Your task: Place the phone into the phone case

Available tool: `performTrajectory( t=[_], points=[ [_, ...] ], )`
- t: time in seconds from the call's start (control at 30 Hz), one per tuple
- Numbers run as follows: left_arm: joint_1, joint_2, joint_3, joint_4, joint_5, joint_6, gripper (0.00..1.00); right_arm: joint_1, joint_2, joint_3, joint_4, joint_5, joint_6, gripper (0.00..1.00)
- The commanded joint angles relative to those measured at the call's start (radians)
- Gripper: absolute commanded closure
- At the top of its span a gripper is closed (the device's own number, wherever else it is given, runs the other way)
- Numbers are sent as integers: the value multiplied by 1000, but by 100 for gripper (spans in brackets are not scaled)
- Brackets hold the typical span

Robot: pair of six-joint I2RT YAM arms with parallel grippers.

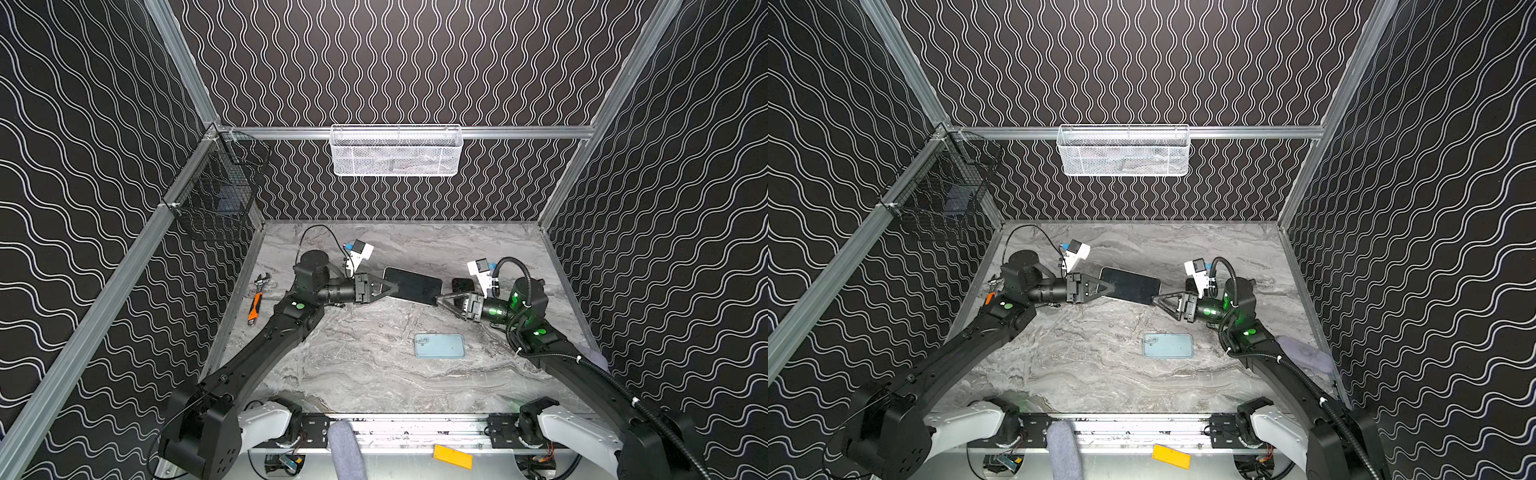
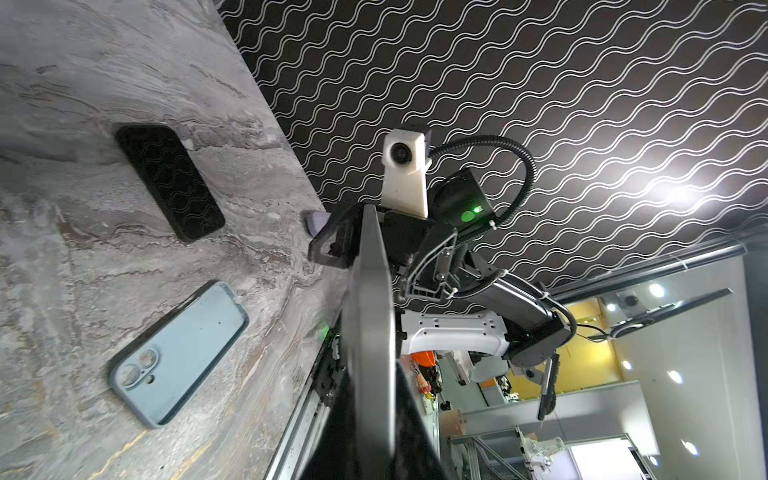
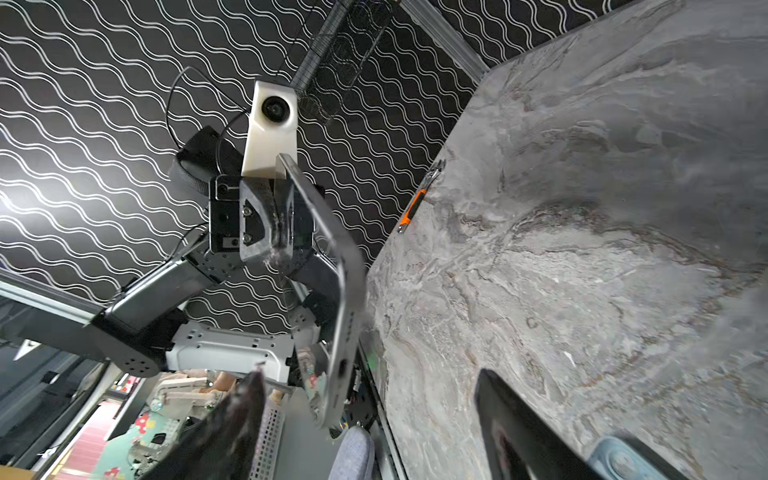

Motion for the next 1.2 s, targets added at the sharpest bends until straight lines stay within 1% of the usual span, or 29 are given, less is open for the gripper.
performTrajectory(
  t=[0.0,0.17,0.3,0.4,0.47,0.53,0.63,0.73,0.83,0.93,1.03,1.17],
  points=[
    [-11,3,-4,166,2,-72,100,-1,18,-15,256,-41,142,26],
    [-21,11,-39,286,-43,-149,100,0,32,-55,429,-18,259,42],
    [-23,24,-62,389,-70,-217,100,1,50,-79,554,13,354,47],
    [-32,45,-69,467,-88,-267,100,1,93,-95,710,13,453,50],
    [-39,59,-70,499,-103,-287,100,1,127,-103,822,15,523,54],
    [-46,71,-71,517,-115,-295,100,0,153,-107,896,20,569,59],
    [-61,83,-61,512,-125,-285,100,2,159,-108,904,34,575,61],
    [-69,79,-59,496,-142,-272,100,1,137,-104,843,49,540,65],
    [-78,67,-52,445,-156,-232,100,2,106,-94,772,62,500,68],
    [-89,57,-50,409,-173,-203,100,1,91,-87,736,75,485,73],
    [-99,65,-42,395,-171,-190,100,1,96,-86,755,77,497,80],
    [-115,97,-44,452,-161,-230,100,1,111,-84,794,74,517,87]
  ],
)
